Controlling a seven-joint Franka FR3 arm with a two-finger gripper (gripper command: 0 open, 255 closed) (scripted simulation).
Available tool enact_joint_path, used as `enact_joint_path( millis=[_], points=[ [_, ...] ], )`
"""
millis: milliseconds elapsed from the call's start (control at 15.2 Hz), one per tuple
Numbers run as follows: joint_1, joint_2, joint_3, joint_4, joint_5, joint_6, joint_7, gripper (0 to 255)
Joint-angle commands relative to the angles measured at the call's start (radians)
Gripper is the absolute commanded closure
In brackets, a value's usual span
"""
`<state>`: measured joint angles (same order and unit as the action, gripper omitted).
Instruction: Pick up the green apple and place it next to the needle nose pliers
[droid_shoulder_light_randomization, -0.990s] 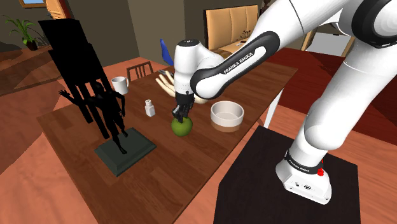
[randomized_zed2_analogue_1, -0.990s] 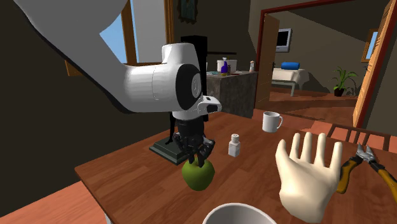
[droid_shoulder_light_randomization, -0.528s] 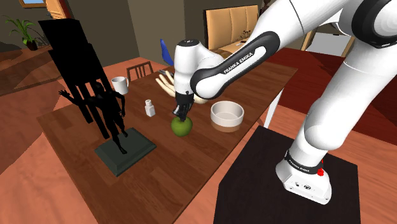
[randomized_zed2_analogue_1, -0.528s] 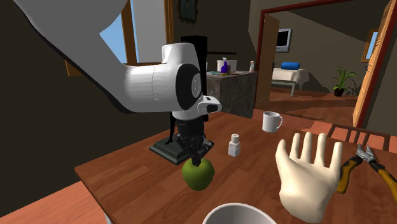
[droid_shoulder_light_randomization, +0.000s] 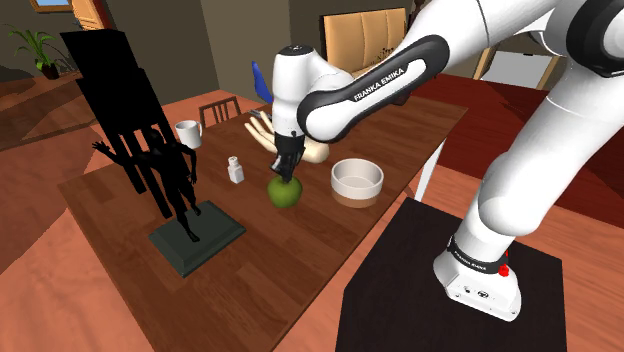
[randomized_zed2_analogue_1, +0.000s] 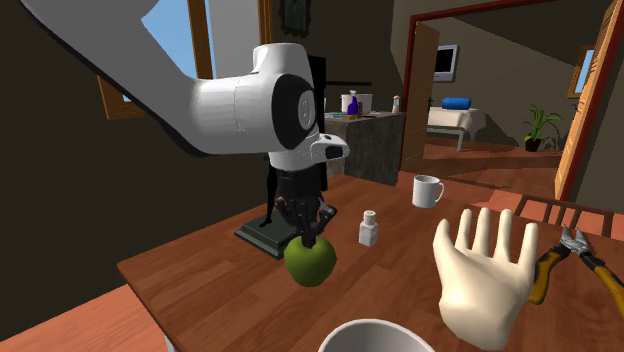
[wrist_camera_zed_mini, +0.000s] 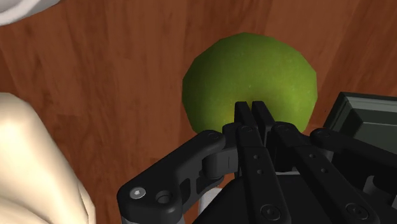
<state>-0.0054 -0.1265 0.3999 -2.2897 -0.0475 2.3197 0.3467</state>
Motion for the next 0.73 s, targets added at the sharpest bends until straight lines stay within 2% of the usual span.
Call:
enact_joint_path(
  millis=[0, 660],
  points=[
    [0.001, -0.014, -0.002, 0.017, 0.009, -0.030, -0.008, 255],
    [0.004, -0.066, -0.013, 0.105, 0.036, -0.165, -0.035, 255]
  ],
)
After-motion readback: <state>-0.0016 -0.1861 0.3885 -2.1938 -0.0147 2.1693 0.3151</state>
